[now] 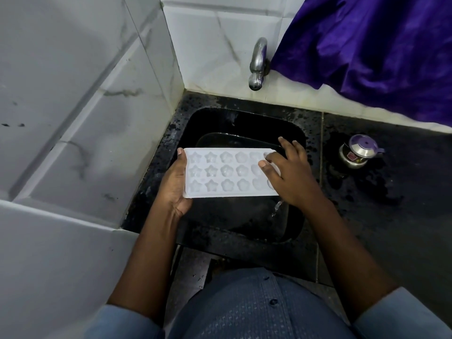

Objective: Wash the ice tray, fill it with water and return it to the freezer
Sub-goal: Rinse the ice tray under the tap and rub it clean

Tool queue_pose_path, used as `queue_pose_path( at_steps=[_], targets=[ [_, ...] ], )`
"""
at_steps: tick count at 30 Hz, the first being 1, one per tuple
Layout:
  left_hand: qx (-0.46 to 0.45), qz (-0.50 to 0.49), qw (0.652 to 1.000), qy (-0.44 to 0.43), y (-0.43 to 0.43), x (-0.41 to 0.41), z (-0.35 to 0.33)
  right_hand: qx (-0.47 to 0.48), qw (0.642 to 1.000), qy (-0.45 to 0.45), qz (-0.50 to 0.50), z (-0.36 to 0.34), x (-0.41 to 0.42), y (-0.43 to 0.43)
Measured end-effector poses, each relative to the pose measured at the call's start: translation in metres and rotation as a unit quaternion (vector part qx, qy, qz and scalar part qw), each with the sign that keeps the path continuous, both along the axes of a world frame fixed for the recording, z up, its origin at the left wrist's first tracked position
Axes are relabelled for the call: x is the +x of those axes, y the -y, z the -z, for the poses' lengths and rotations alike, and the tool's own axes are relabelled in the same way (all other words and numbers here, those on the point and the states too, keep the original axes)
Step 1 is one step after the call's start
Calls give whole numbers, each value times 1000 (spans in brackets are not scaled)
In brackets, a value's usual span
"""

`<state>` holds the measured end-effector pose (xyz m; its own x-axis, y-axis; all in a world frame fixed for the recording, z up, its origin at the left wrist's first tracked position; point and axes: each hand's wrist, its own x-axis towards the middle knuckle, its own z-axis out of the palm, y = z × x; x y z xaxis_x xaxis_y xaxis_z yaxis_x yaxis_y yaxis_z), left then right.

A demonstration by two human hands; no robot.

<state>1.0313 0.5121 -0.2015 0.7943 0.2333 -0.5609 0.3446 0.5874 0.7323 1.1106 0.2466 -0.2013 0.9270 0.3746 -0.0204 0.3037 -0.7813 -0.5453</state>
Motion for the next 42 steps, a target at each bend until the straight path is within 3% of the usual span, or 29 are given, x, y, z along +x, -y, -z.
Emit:
queue_pose_path(
  at_steps=[7,14,22,32,42],
  targets=[
    [-11,1,1000,11,-1,-1,2,-18,1000,6,21,0,-1,1],
    [-17,7,1000,10,-1,-2,3,27,999,-14,22,0,-4,-5],
    [-20,17,1000,17,-2,-4,1,-14,998,50,32,1,-2,2],
    [-23,16,1000,12,-1,-5,0,28,999,23,33,-5,-9,-7],
    [-27,13,1000,7,-5,-10,2,-5,998,54,39,-5,-11,3]
  ],
)
